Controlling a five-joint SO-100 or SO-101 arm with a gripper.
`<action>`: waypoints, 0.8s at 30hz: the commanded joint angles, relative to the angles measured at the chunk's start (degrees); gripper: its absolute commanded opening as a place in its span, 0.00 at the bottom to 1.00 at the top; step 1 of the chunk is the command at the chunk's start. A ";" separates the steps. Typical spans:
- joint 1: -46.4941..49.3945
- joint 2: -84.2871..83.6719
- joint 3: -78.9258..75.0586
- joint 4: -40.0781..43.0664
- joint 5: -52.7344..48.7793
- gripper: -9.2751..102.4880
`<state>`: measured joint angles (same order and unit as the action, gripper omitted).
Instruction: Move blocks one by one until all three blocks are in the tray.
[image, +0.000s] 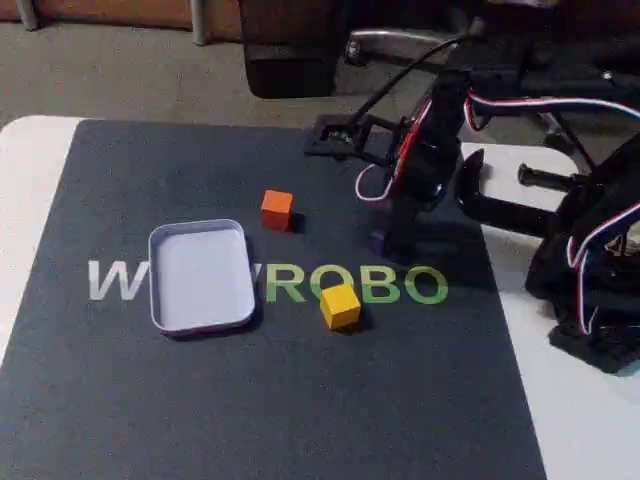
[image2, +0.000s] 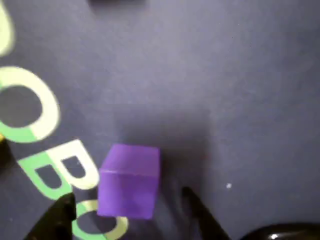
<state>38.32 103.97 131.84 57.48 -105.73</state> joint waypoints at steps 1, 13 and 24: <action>0.18 -0.18 -0.79 -0.18 -1.23 0.31; -1.67 -3.96 -0.79 -3.08 -0.97 0.29; -2.46 -4.57 -0.79 -4.04 -0.35 0.15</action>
<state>36.04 99.14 131.84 53.53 -106.52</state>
